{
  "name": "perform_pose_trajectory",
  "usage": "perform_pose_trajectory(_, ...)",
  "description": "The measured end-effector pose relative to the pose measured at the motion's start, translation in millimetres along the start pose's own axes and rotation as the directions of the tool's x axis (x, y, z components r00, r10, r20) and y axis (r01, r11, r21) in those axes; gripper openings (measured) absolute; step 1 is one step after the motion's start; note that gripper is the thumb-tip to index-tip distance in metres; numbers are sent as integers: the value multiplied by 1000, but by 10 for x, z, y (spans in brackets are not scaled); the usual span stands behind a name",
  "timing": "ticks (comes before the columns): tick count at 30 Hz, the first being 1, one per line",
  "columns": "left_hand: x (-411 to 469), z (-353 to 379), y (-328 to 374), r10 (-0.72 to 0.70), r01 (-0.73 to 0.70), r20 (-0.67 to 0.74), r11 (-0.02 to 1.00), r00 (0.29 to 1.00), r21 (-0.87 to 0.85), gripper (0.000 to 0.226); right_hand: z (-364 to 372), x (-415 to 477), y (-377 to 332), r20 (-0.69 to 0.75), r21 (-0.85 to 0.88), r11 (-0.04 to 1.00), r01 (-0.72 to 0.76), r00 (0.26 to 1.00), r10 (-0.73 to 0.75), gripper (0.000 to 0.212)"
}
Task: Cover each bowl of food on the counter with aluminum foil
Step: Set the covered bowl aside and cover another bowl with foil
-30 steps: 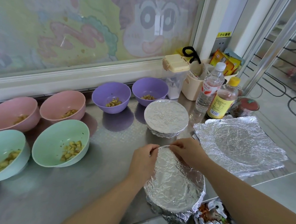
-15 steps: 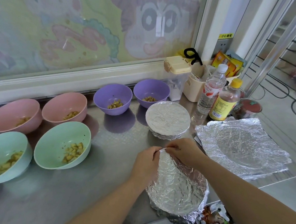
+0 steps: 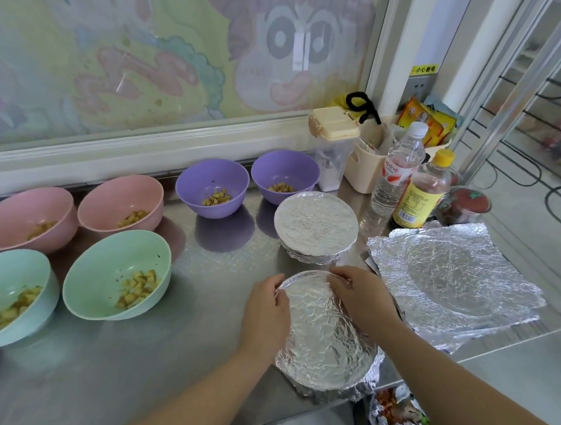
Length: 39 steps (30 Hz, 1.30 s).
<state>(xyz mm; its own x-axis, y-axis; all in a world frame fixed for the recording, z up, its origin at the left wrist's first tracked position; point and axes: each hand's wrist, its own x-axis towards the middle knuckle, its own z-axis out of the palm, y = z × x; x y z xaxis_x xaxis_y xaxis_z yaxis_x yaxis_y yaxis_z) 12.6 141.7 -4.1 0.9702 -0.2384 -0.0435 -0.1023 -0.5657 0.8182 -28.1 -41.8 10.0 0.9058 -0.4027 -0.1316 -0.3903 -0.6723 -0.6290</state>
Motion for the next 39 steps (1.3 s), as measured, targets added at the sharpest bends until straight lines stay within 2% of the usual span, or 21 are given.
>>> perform_pose_trajectory(2, 117, -5, 31, 98, -101, 34, 993, 995, 67, 36, 29, 14, 8, -7, 78, 997, -26, 1000, 26, 14)
perform_pose_trajectory(4, 222, -4, 74, 139, -146, 109, 987, 984, 66, 35, 21, 57, 5, 17, 135, 990, -40, 999, 38, 11)
perform_pose_trajectory(6, 272, 2, 70, 132, -138, 155, 990, 979, 29, 31, 11, 79, 2, 34, 159, 987, -24, 999, 19, 15)
perform_pose_trajectory(10, 265, 12, 29, 115, -114, 148, 993, 982, -11, 27, 21, 74, -11, 10, 137, 991, 2, 1000, -4, 29)
perform_pose_trajectory(13, 268, 22, 39, 76, -74, 182, 997, 980, -19, 27, 36, 84, -2, 5, 130, 991, 10, 1000, -10, 24)
perform_pose_trajectory(18, 374, -15, 76, 5, -13, 320, 1000, 947, 23, 27, 65, 103, 38, 1, 119, 993, 28, 1000, -29, 19)
perform_pose_trajectory(21, 403, -26, 106, 66, -90, 366, 995, 928, 48, 29, 62, 103, 37, 14, 125, 992, 31, 999, -33, 15)
perform_pose_trajectory(24, 397, -9, 96, 127, -158, 348, 986, 929, 61, 29, 20, 81, -6, 22, 132, 991, 29, 999, -32, 12)
perform_pose_trajectory(29, 277, 21, 72, 69, -77, 204, 997, 977, 32, 26, 37, -149, 81, -52, 203, 977, -63, 996, 76, 24)
perform_pose_trajectory(35, 203, 59, 31, 49, -50, 180, 999, 982, -3, 27, 29, -170, 202, 25, 341, 930, -133, 991, 133, 29)
perform_pose_trajectory(39, 186, 57, 19, 51, -51, 172, 999, 984, -6, 27, 32, -164, 222, 31, 348, 930, -118, 993, 115, 28)
